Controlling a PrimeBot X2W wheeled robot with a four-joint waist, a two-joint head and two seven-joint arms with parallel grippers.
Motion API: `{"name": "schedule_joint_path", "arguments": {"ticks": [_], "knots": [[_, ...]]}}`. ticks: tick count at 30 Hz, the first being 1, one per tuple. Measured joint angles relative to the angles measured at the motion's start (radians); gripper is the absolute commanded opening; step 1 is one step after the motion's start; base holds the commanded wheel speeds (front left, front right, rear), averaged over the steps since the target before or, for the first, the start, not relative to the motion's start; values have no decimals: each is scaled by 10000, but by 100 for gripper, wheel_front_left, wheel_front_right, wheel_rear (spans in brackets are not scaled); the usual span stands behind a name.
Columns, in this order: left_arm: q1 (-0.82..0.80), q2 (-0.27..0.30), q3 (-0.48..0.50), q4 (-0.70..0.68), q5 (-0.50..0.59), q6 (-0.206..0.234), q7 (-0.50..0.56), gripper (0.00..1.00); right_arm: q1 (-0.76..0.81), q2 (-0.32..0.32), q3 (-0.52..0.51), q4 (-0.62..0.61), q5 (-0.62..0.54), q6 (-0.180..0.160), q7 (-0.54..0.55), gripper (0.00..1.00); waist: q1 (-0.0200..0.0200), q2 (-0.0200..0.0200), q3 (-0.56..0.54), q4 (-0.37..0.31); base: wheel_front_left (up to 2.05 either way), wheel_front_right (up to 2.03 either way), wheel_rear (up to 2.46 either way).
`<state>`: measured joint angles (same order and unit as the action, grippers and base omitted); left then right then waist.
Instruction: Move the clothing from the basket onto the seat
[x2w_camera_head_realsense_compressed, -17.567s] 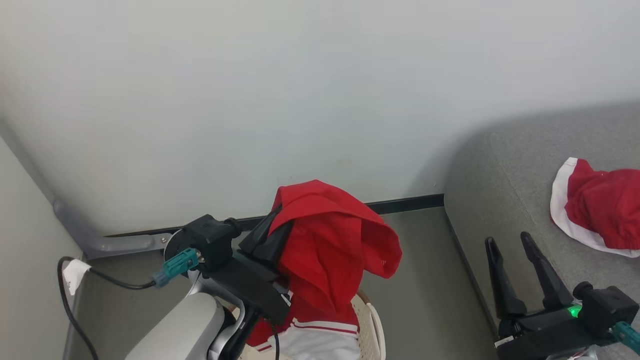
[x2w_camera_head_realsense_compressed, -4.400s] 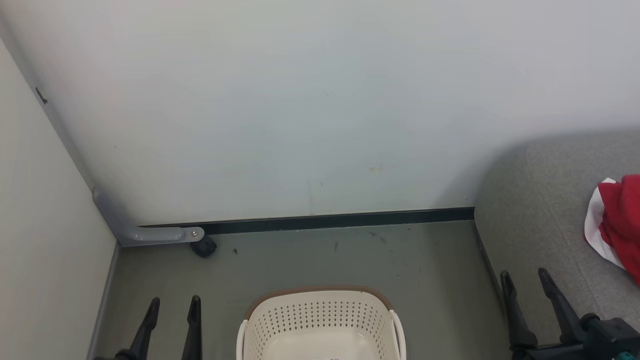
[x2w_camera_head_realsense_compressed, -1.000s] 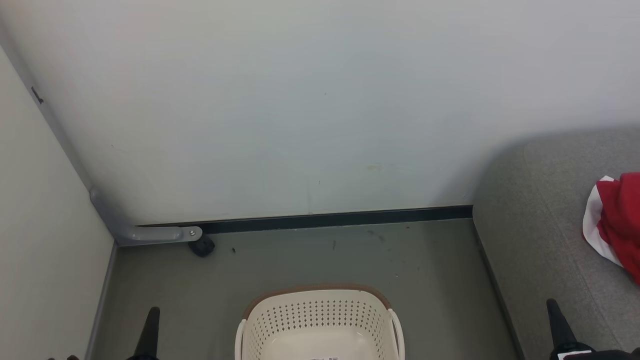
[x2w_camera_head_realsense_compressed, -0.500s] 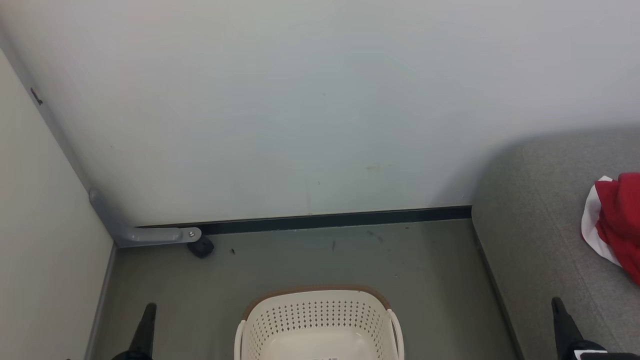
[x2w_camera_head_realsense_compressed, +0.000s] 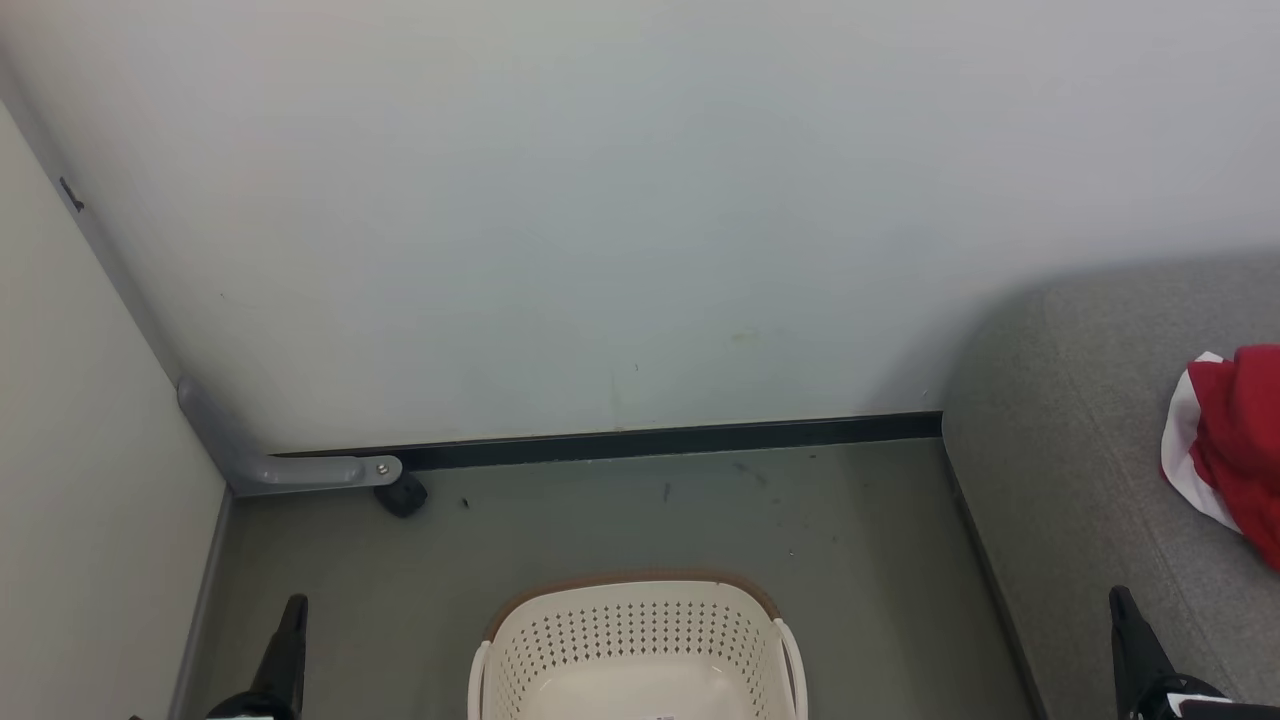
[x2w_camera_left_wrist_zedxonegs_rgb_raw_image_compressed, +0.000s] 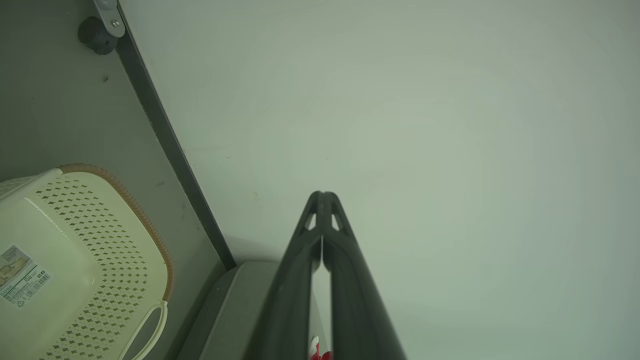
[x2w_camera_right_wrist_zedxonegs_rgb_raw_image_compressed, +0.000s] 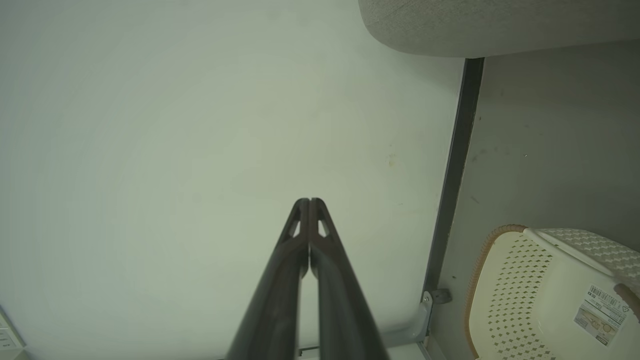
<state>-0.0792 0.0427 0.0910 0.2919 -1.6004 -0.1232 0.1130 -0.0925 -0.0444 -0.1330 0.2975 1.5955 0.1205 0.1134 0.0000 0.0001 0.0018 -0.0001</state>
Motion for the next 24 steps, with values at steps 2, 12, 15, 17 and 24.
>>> {"name": "schedule_joint_path", "arguments": {"ticks": [2,12,15,17,24], "knots": [[0,0,0,2,0,0,0,0,0,0,0,0,0,0,0,0,0,0,0,0,0,0,0],[0,0,0,6,0,0,0,0,0,2,0,0,2,0,0,0,0,0,0,0,0,0,0],[0,0,0,6,-2,0,0,0,0,2,0,0,2,0,0,0,0,0,0,0,0,0,0],[0,0,0,6,-2,0,0,0,0,2,0,2,2,0,0,0,0,0,0,0,0,0,0],[0,0,0,8,-2,0,0,0,0,4,0,2,2,0,0,0,0,0,0,0,0,0,0]]}}
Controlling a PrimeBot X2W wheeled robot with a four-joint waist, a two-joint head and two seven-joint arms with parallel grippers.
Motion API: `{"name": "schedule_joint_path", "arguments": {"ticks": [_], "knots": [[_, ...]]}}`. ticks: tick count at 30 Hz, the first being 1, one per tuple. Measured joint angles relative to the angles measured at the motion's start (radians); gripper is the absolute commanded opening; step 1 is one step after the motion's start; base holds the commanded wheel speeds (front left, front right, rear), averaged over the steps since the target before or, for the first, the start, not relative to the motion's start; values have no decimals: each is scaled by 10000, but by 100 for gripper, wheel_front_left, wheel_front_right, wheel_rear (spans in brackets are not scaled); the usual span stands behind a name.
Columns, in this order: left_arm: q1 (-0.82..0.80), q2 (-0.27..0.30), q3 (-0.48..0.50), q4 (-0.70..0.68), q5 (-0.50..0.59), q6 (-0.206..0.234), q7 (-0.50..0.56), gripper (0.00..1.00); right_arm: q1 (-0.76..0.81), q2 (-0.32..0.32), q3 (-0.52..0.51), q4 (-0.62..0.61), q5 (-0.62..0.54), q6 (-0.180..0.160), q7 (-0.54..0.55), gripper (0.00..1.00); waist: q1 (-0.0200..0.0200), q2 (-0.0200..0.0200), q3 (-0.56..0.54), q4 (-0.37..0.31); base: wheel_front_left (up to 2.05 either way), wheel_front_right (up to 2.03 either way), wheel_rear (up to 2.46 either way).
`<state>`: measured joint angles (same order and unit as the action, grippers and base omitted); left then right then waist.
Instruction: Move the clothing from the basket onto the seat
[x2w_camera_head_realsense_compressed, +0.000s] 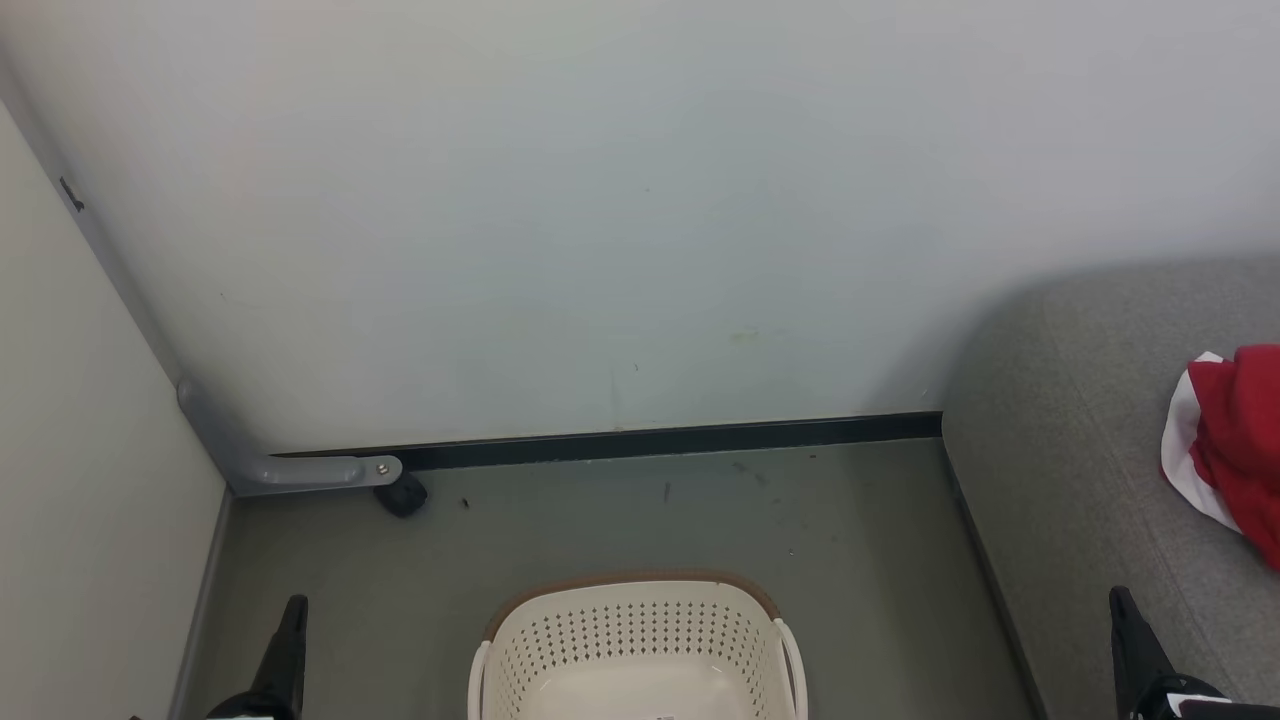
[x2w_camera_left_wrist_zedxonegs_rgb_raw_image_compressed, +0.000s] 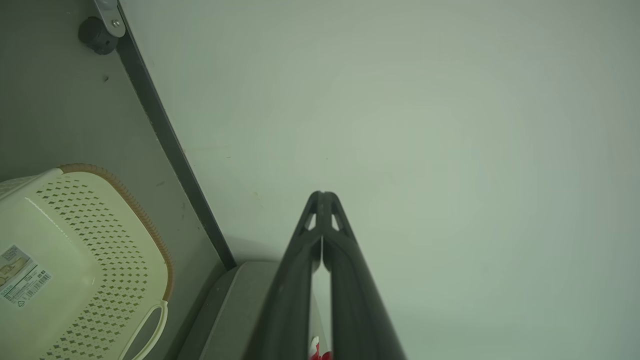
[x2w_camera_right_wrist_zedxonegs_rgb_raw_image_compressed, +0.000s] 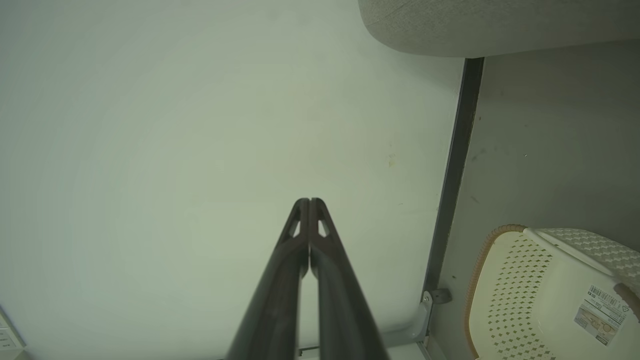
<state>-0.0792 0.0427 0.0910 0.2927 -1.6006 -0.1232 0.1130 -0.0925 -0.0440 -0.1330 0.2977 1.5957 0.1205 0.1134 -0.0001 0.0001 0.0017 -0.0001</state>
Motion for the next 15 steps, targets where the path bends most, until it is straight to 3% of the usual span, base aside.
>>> {"name": "schedule_joint_path", "arguments": {"ticks": [15], "knots": [[0,0,0,10,0,-2,0,0,0,0,2,0,0,0,0,0,0,0,0,0,0,0,0]]}}
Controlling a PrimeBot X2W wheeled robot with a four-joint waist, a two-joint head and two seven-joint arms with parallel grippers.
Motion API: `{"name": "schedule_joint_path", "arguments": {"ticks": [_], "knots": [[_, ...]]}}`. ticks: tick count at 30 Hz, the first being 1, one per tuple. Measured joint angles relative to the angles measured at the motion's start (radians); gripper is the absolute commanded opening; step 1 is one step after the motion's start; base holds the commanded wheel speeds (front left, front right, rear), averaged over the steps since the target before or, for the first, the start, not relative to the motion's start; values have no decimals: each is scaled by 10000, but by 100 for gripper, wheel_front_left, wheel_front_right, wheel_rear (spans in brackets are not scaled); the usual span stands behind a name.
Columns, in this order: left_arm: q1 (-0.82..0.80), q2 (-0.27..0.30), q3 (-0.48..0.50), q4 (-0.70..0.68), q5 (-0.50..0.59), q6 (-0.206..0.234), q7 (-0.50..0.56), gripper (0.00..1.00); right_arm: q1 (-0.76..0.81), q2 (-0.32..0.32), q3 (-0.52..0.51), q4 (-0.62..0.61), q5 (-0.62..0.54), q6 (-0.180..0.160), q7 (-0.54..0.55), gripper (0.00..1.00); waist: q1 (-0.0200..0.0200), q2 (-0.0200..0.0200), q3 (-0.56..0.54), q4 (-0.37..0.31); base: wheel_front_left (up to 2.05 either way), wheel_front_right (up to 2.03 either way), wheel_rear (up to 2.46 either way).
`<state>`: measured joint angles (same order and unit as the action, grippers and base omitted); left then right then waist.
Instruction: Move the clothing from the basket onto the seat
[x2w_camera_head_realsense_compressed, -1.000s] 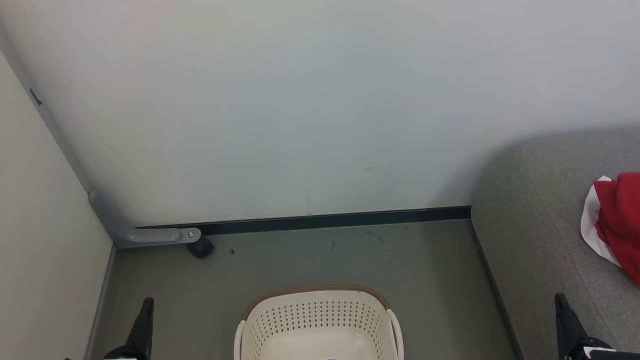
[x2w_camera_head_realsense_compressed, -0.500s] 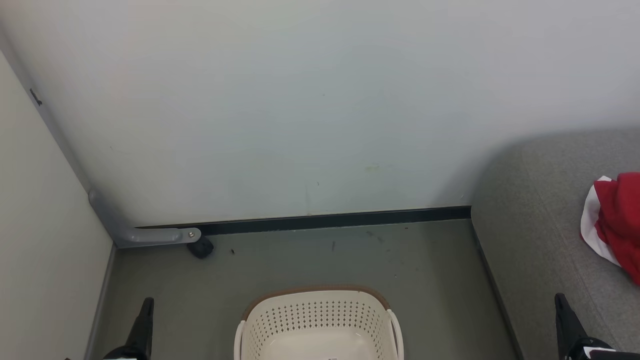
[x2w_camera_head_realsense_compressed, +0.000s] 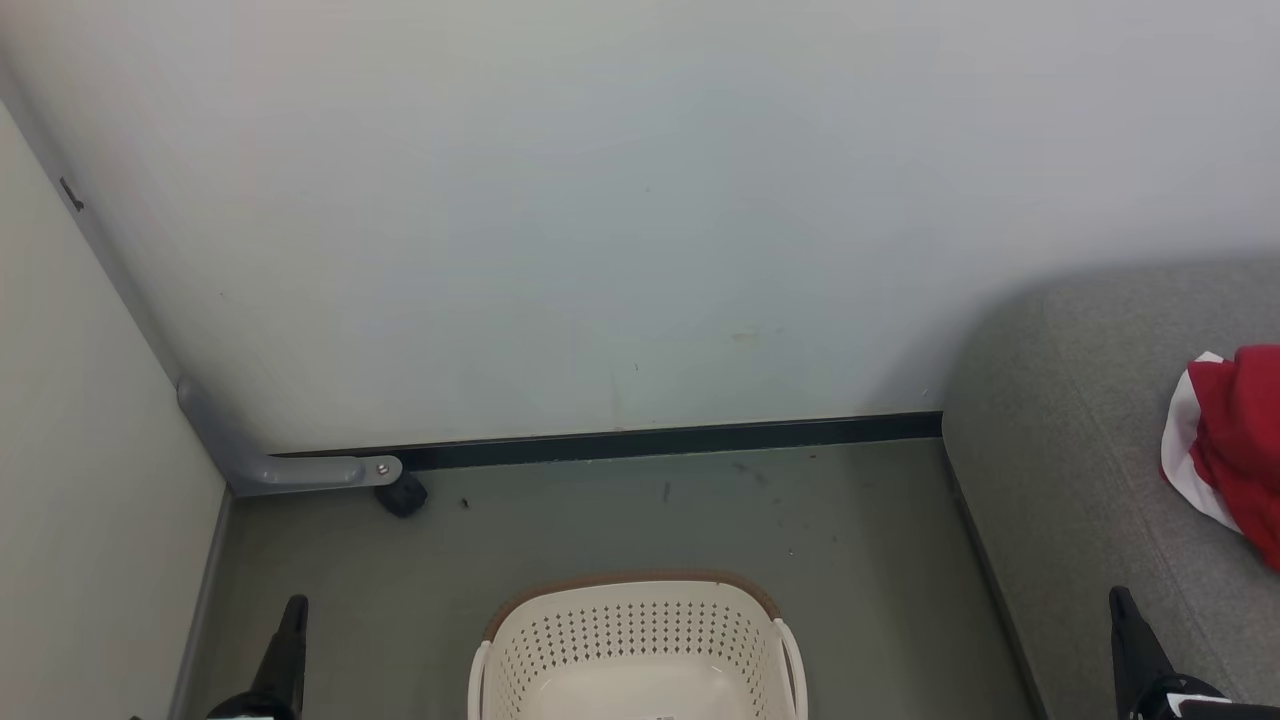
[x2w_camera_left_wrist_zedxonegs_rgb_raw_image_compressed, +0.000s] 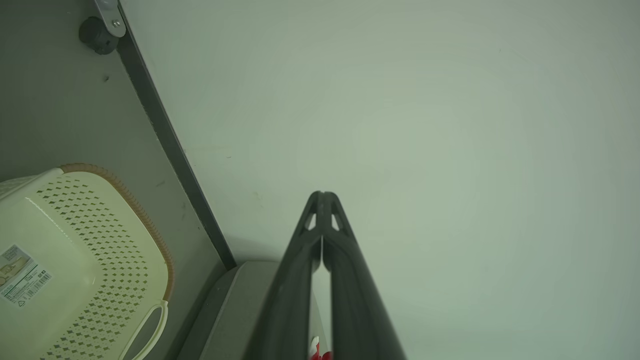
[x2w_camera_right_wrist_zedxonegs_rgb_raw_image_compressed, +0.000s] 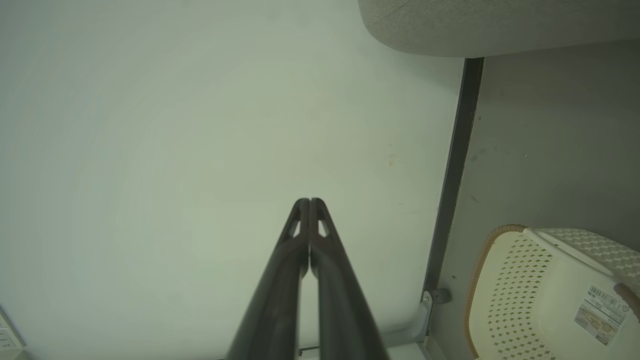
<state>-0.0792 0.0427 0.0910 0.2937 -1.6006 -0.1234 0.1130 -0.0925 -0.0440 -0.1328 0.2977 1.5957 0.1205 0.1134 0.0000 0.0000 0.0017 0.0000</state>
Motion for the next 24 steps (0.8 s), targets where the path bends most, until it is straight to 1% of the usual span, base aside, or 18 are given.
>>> {"name": "schedule_joint_path", "arguments": {"ticks": [24], "knots": [[0,-2,0,6,0,0,0,0,0,2,0,0,0,2,0,0,0,0,0,0,0,0,0]]}}
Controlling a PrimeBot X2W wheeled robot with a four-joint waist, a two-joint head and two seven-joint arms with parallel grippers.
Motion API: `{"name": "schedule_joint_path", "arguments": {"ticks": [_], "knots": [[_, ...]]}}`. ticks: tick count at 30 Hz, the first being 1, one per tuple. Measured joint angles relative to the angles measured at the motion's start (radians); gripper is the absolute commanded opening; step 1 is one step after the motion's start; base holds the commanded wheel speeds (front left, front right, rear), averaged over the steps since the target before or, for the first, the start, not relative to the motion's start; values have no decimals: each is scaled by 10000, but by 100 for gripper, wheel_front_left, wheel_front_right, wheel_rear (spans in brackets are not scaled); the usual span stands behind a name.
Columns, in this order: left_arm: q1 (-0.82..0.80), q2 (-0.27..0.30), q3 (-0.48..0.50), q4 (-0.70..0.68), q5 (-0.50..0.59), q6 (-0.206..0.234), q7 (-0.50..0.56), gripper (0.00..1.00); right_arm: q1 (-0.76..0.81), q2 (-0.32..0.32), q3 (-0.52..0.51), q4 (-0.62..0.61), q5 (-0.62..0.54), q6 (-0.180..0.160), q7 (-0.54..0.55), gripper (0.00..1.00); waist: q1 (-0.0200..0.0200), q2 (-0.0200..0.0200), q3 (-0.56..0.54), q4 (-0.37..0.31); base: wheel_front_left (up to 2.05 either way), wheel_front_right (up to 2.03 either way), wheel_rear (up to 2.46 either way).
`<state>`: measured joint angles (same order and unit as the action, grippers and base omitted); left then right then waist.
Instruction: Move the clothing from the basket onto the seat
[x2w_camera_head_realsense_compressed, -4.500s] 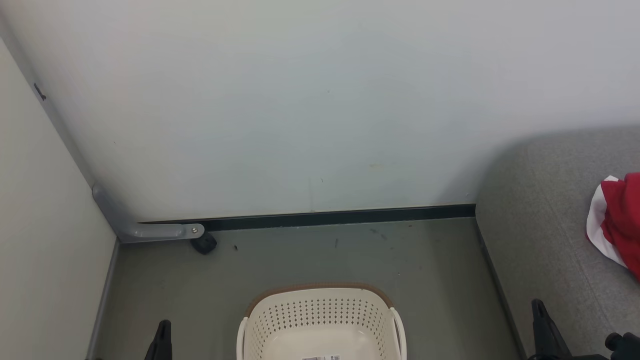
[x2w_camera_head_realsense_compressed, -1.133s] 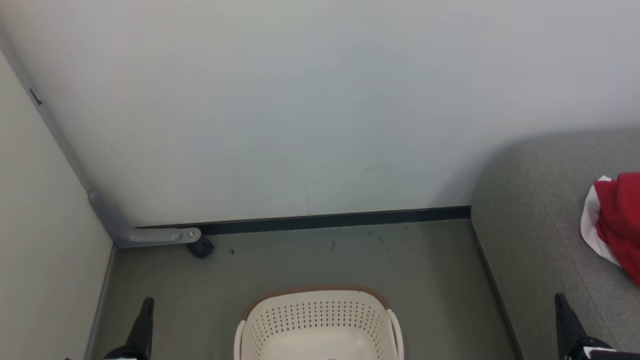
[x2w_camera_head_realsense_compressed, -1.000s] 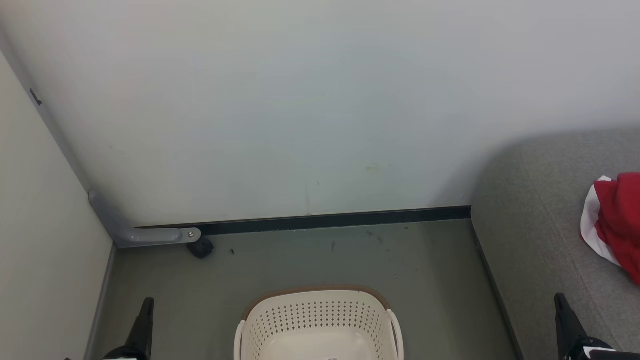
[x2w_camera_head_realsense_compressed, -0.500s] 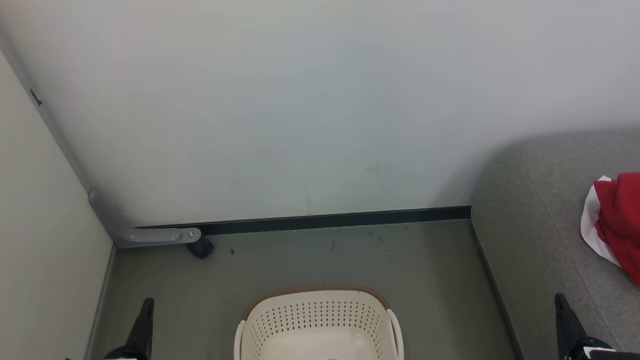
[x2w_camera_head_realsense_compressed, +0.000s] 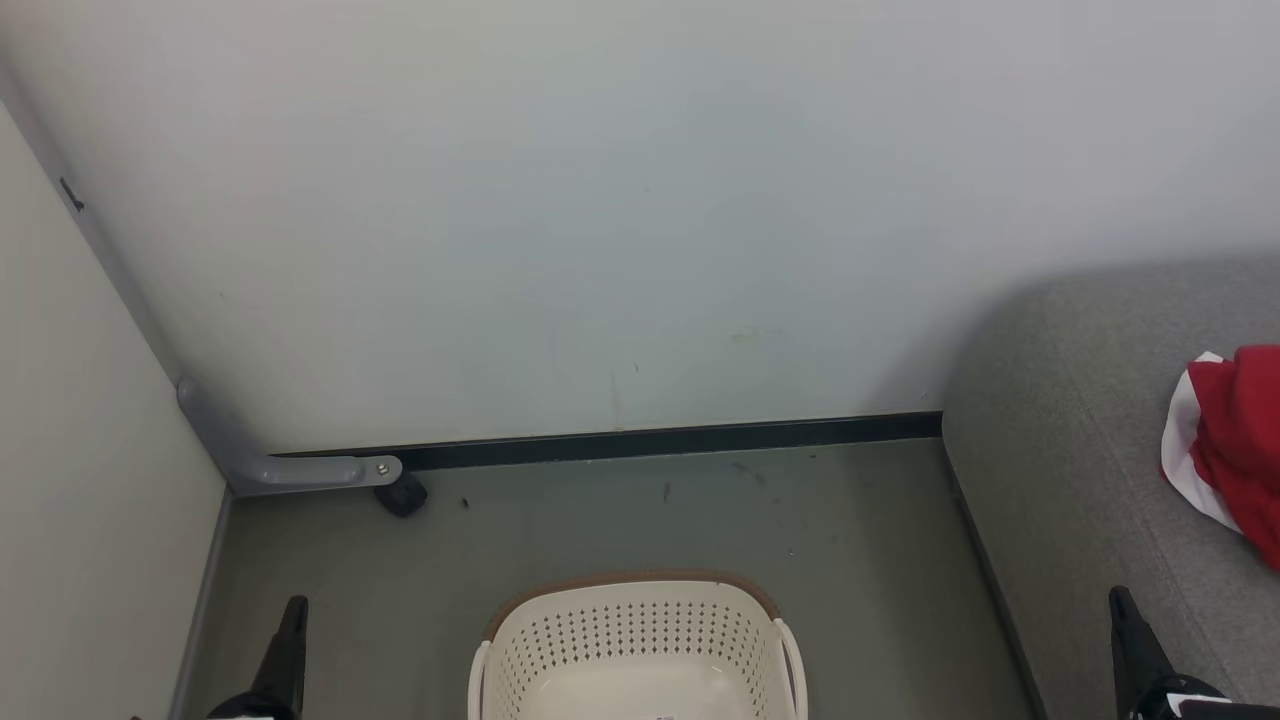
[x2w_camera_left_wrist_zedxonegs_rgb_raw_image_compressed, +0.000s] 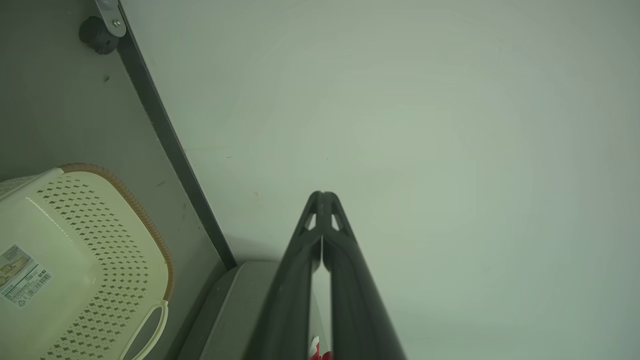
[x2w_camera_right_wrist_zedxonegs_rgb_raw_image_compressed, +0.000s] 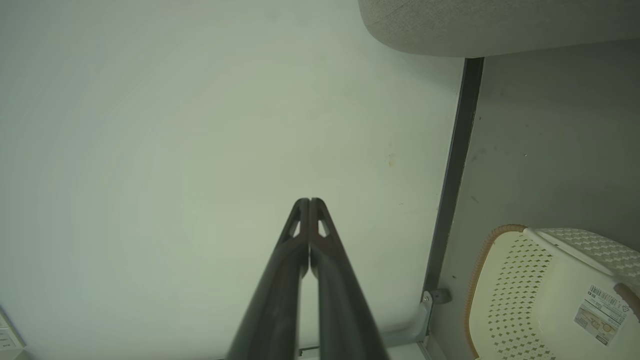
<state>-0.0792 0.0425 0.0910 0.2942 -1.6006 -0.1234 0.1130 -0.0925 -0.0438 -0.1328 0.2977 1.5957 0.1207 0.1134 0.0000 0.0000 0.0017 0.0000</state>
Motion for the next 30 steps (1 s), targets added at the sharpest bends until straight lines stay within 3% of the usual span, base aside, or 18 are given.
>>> {"name": "schedule_joint_path", "arguments": {"ticks": [30], "knots": [[0,0,-2,8,0,0,0,0,0,0,0,0,0,0,-2,0,0,0,0,0,0,0,0]]}}
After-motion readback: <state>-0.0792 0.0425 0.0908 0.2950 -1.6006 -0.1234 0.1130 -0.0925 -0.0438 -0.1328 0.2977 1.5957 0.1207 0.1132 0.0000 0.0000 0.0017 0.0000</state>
